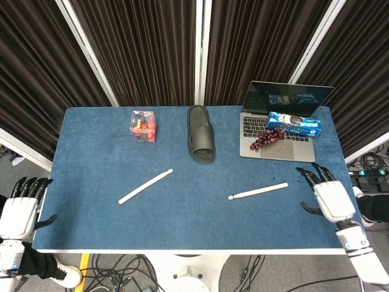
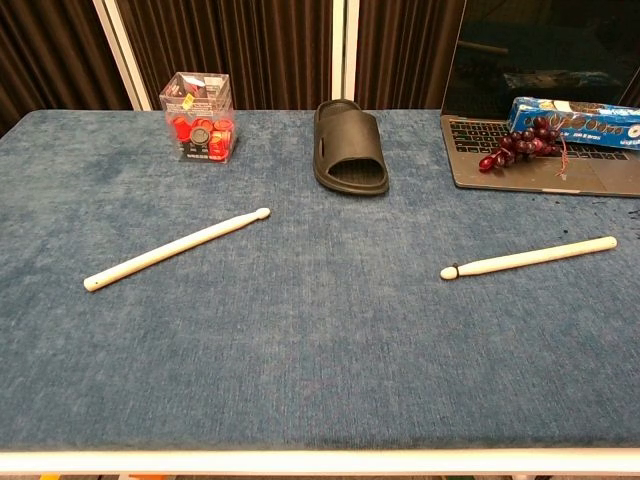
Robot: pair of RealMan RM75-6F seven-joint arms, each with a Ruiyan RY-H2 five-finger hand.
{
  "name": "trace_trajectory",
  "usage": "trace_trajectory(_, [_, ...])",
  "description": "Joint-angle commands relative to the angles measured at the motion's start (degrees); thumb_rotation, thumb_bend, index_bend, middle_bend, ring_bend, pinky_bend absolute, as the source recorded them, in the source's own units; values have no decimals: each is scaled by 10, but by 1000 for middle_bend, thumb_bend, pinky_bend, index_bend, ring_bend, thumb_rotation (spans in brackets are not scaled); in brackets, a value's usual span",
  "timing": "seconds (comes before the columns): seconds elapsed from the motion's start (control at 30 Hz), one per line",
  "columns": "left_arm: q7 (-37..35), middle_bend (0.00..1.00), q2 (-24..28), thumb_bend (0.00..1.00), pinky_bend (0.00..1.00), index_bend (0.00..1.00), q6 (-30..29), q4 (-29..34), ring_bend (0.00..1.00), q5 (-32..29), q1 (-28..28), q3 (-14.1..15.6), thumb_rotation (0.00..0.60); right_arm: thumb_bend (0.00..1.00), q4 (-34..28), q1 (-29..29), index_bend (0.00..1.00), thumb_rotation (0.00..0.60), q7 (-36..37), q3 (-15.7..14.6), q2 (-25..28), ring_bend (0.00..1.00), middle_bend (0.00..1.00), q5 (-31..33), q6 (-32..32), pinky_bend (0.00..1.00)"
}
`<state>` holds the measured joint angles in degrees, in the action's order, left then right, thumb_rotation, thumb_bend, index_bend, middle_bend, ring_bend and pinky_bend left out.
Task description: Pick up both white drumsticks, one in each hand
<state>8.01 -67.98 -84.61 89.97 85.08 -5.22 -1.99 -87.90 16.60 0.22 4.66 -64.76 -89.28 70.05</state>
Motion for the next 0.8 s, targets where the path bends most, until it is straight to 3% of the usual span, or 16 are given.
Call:
trace_trajectory(0.03, [-1, 155, 1, 0, 86, 179, -1, 1, 99, 2, 0, 0, 600, 117, 53, 63, 252, 600, 1, 9, -36, 109, 328, 4, -80, 194])
trace_trajectory(0.33, [-5, 155, 5, 0, 86, 180, -1, 3, 99, 1, 1, 1, 600, 123, 201, 131, 333, 600, 2, -5, -149, 150, 393, 4, -163, 247])
trace_trajectory(0.8, [-6, 155, 3, 0, 86, 180, 10, 7, 100, -6, 0, 3, 600, 102, 373, 135, 413, 600, 11, -34, -257, 212, 464, -8, -135, 296])
